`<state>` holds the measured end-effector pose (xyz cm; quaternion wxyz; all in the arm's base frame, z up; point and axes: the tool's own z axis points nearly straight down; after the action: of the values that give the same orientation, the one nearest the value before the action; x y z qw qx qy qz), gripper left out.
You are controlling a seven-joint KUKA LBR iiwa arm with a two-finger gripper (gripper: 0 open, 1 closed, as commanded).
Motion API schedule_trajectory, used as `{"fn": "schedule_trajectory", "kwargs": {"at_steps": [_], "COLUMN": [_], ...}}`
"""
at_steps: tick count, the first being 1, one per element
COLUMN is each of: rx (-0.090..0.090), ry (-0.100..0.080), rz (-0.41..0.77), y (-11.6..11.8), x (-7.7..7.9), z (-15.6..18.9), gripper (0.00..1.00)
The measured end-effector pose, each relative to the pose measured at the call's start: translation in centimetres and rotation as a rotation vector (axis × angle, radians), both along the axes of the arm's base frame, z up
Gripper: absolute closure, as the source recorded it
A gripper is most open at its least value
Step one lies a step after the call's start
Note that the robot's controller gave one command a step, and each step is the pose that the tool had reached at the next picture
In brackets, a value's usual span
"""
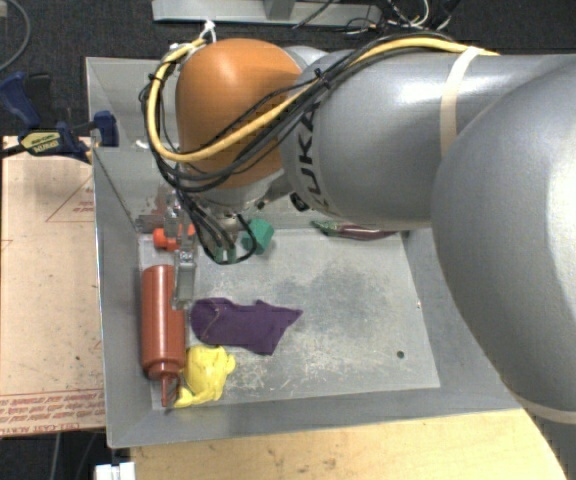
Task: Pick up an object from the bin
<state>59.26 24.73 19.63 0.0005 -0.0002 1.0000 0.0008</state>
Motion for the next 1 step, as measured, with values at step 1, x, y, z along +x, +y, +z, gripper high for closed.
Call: {"fn": "schedule_trajectory", "kwargs": {"at_steps": [1], "rx": [0.001], "ry": [0.002], "rz": [0.010], "y": [-3.86], "x": [-2.54], "z": [-7.17], "gripper": [0.00]}}
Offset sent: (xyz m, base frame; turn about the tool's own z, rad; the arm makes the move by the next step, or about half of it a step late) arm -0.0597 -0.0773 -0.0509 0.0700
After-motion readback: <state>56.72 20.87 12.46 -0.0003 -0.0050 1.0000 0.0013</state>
